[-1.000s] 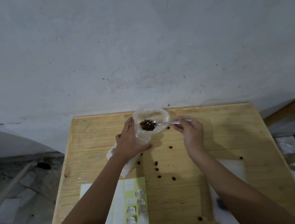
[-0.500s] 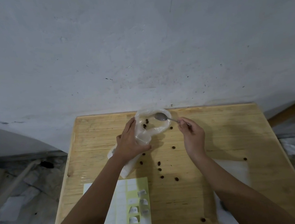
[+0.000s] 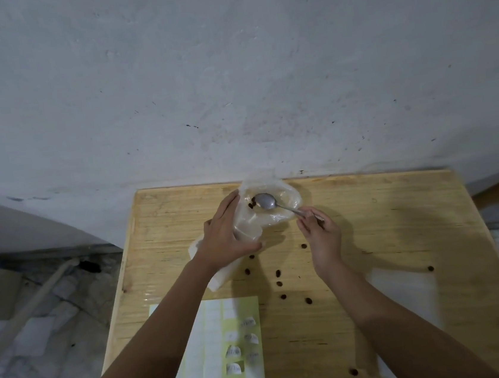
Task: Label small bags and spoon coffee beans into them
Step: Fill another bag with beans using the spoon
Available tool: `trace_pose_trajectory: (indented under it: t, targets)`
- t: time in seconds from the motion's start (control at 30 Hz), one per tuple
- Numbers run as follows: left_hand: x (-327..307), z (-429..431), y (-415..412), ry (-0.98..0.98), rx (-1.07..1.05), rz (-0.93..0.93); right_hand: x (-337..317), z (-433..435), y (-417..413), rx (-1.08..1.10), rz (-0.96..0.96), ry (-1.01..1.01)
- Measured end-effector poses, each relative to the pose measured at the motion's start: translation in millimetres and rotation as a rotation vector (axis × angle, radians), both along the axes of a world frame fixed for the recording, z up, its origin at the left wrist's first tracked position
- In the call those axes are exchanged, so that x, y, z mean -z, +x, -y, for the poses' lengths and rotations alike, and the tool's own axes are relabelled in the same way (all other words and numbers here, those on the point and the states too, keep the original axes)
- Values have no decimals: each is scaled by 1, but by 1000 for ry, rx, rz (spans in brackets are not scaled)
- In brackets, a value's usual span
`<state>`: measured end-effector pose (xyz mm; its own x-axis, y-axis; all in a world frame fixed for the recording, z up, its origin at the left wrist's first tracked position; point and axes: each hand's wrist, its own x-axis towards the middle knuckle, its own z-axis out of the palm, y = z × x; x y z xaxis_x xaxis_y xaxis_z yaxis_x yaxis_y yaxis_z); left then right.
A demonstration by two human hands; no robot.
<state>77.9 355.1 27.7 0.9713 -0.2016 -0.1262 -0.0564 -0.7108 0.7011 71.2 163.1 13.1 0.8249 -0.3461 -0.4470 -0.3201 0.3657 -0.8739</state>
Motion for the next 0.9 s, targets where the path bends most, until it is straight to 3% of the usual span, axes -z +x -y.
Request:
trace_pose_trajectory:
  t: [0.47, 0.9]
  targets:
    - [1, 12, 1, -36, 30, 19, -6, -14, -5, 184, -234, 339]
    - [-1, 12, -2, 99, -81, -8, -23, 12, 5, 183, -125, 205]
